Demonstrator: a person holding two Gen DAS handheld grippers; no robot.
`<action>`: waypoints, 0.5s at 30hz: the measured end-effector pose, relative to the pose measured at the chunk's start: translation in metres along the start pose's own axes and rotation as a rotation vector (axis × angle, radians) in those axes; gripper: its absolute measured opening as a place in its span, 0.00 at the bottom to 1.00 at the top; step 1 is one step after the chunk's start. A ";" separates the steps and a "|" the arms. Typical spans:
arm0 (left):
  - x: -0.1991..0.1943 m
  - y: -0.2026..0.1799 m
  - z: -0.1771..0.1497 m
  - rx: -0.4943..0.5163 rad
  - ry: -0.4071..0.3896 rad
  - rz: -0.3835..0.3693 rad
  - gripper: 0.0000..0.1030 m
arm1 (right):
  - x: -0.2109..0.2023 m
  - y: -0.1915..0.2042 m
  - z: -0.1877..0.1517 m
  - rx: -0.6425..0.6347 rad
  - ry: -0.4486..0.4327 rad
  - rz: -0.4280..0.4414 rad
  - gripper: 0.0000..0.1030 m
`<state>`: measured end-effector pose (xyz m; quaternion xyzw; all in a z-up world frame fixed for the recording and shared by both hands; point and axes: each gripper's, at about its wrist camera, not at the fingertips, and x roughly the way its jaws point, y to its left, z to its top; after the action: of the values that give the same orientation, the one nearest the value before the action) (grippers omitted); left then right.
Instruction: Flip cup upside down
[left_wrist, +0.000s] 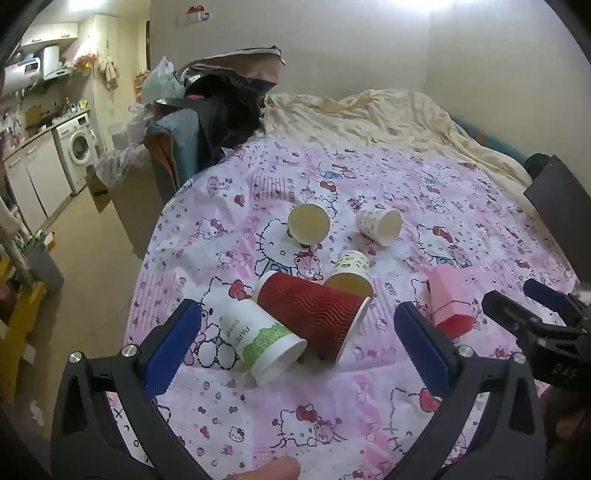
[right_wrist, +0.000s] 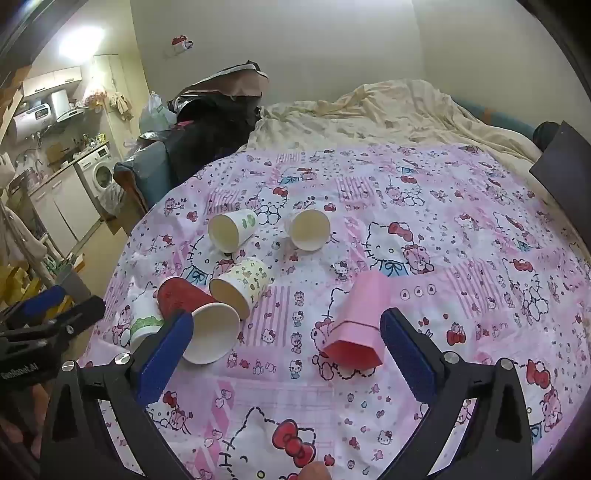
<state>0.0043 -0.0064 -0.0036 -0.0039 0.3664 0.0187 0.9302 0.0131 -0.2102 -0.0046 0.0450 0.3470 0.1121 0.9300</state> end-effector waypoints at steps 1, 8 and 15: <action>0.003 -0.003 0.001 0.003 0.004 0.001 1.00 | 0.000 0.000 0.000 0.000 -0.002 0.000 1.00; -0.010 -0.001 0.005 -0.011 -0.039 -0.025 1.00 | 0.000 0.000 0.000 -0.002 0.002 -0.001 1.00; -0.013 0.000 0.004 -0.018 -0.040 -0.029 1.00 | 0.000 0.001 0.001 -0.005 0.003 0.000 1.00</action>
<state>-0.0024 -0.0070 0.0080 -0.0174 0.3477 0.0085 0.9374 0.0137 -0.2092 -0.0036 0.0426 0.3483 0.1131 0.9296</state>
